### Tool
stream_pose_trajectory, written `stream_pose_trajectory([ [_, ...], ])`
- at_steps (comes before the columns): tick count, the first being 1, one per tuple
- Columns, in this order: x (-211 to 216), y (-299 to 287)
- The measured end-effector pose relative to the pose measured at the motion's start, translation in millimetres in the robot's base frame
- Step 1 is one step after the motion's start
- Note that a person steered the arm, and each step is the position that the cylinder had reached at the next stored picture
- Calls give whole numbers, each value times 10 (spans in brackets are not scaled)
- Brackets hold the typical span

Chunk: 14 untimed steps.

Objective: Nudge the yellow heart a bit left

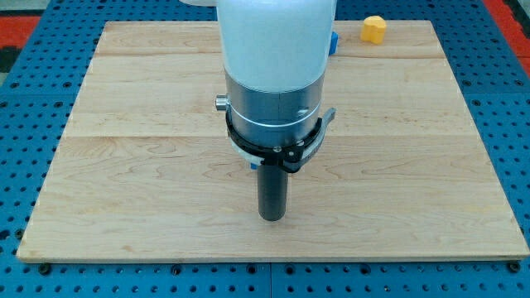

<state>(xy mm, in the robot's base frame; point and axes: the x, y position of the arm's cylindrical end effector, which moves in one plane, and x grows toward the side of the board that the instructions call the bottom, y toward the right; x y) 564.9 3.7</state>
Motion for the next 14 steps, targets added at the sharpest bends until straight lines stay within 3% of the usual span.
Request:
stream_pose_trajectory([
  [14,-88,449],
])
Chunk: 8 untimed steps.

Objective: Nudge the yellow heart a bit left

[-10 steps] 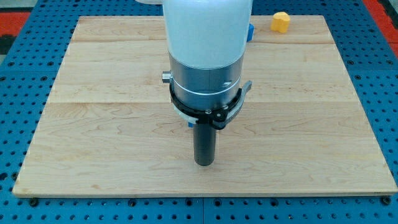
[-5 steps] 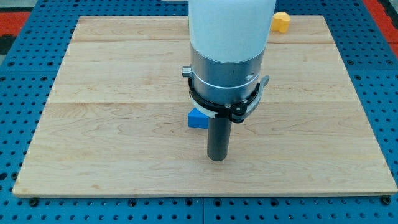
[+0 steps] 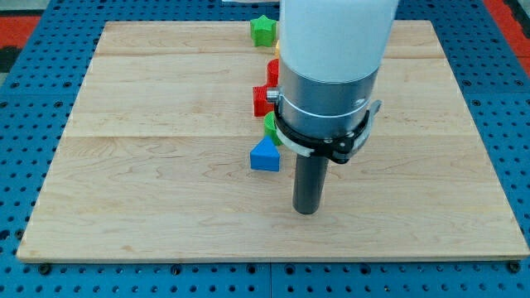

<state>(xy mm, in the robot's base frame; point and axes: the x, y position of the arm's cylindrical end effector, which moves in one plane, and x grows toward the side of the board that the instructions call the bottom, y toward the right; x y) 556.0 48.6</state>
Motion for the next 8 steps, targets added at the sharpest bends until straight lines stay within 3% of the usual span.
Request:
stream_pose_trajectory([
  [8,0,558],
])
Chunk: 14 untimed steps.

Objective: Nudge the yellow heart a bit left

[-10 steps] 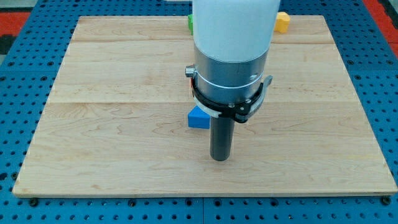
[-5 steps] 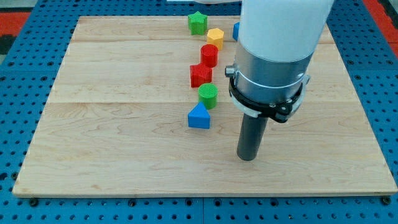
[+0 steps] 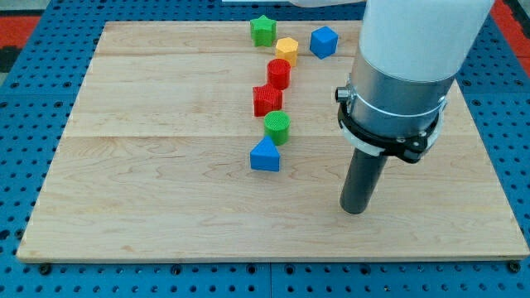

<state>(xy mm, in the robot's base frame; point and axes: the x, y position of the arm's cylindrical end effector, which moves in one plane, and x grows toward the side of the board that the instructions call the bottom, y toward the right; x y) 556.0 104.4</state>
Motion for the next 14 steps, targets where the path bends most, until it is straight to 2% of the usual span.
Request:
stream_pose_trajectory([
  [12,0,198],
  [13,-196,327],
  [14,-828,606],
])
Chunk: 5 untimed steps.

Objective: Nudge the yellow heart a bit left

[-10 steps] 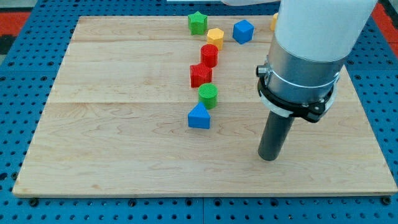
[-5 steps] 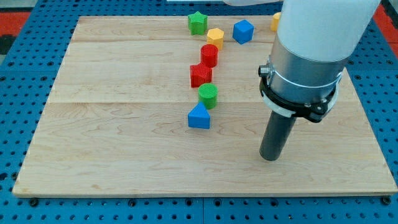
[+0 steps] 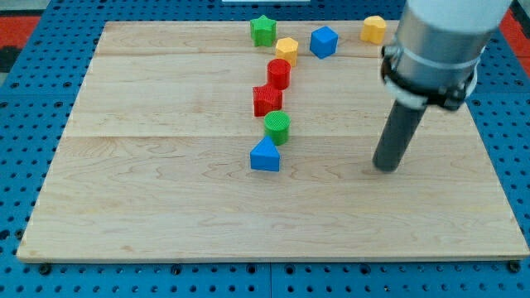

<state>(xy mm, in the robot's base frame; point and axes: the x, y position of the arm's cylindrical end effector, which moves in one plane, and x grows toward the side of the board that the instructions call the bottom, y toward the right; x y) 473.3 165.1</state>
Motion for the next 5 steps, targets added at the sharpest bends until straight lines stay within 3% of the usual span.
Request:
stream_pose_trajectory([
  [2,-1475,324],
  [4,-1483,619],
  [5,-1830,1307],
])
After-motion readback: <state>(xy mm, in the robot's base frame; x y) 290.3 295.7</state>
